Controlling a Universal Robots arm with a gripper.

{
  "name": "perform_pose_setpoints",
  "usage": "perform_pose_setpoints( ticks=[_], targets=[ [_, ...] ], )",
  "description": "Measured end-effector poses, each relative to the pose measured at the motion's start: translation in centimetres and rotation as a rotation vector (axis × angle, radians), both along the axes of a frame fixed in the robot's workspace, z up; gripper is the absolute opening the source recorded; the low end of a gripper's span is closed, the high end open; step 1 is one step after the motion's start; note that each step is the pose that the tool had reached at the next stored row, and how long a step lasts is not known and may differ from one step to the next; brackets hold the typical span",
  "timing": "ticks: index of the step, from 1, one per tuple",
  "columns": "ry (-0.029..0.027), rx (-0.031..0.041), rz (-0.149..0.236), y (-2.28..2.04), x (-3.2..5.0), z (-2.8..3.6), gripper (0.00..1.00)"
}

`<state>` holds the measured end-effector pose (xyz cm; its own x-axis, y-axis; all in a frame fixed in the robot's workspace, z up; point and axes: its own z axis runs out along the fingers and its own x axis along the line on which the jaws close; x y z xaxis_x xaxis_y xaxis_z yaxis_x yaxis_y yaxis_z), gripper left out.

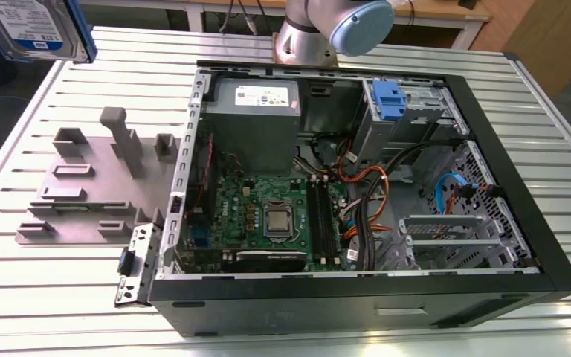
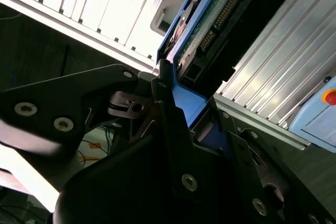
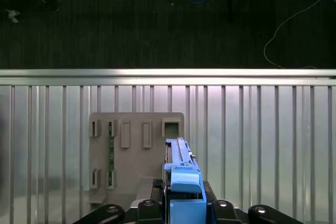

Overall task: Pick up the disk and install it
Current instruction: 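Pick up the disk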

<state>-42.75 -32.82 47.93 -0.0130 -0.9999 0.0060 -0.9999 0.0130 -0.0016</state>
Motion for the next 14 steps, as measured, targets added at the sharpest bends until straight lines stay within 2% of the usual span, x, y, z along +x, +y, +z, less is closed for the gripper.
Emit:
perform_pose_setpoints(
  ticks=[14],
  targets=[
    [0.0001,-0.0001,0.0,0.0,0.0,1.16,0.36]
  ],
)
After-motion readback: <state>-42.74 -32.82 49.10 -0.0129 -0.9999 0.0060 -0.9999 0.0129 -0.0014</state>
